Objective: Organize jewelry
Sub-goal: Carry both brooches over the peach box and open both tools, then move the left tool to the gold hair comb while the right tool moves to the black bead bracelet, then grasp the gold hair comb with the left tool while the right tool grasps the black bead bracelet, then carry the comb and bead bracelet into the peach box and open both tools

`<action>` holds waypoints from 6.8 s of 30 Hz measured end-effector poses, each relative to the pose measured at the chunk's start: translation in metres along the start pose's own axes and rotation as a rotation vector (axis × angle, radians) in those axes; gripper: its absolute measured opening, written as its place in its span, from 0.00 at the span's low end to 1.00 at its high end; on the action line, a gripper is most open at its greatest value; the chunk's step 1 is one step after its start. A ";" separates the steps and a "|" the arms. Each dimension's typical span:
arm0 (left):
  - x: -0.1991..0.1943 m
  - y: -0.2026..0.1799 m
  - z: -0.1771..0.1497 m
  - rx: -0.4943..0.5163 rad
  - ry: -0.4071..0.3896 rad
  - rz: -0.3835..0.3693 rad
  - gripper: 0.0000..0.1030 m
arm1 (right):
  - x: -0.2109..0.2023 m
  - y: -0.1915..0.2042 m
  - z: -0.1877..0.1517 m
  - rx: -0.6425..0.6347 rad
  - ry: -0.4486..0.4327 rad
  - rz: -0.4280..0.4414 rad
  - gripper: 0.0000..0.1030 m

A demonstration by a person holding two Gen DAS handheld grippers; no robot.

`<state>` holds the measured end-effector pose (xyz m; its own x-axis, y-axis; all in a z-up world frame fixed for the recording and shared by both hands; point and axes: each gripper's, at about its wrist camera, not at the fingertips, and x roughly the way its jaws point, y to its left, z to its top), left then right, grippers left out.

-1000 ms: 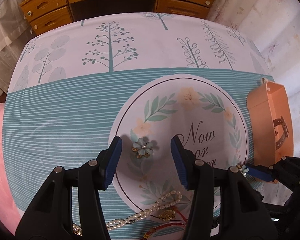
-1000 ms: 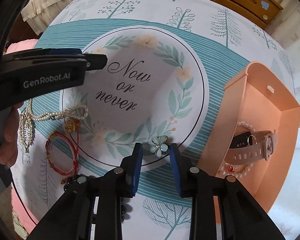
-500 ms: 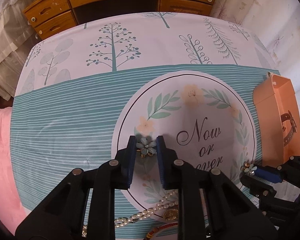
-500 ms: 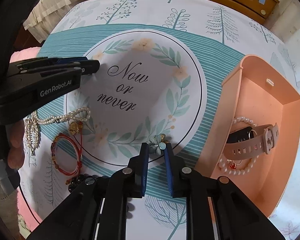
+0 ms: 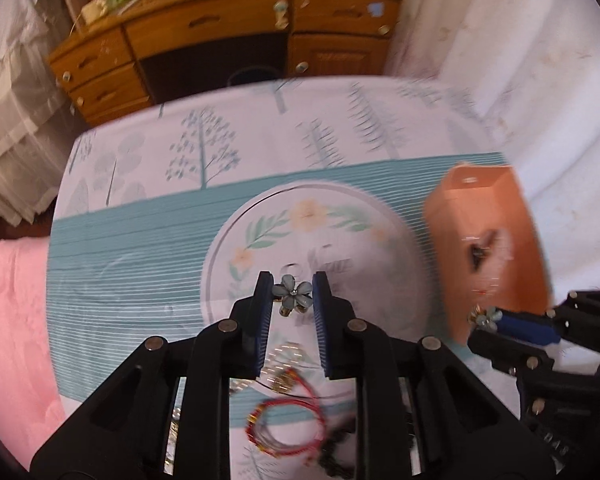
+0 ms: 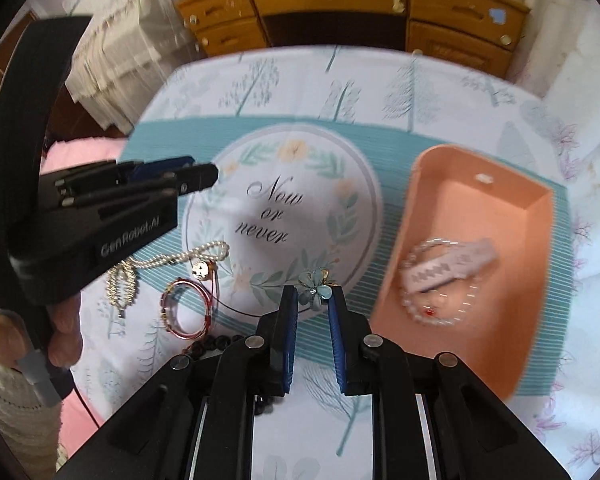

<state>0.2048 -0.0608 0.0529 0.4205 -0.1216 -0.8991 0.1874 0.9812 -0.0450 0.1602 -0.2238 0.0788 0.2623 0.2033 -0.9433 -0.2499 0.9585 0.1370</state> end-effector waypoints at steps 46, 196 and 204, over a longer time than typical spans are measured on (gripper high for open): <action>0.029 -0.173 -0.025 0.122 0.139 -0.203 0.37 | 0.002 -0.111 -0.079 0.149 -0.007 -0.006 0.26; -0.156 -0.056 -0.046 0.083 -0.195 -0.177 0.07 | -0.163 -0.035 -0.093 0.082 -0.421 -0.084 0.14; -0.074 -0.130 0.012 0.113 -0.147 -0.132 0.07 | -0.137 -0.096 -0.082 0.175 -0.382 -0.071 0.14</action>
<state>0.1602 -0.1810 0.1310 0.5093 -0.2761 -0.8151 0.3438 0.9335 -0.1014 0.0716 -0.3602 0.1704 0.6082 0.1636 -0.7768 -0.0653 0.9855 0.1564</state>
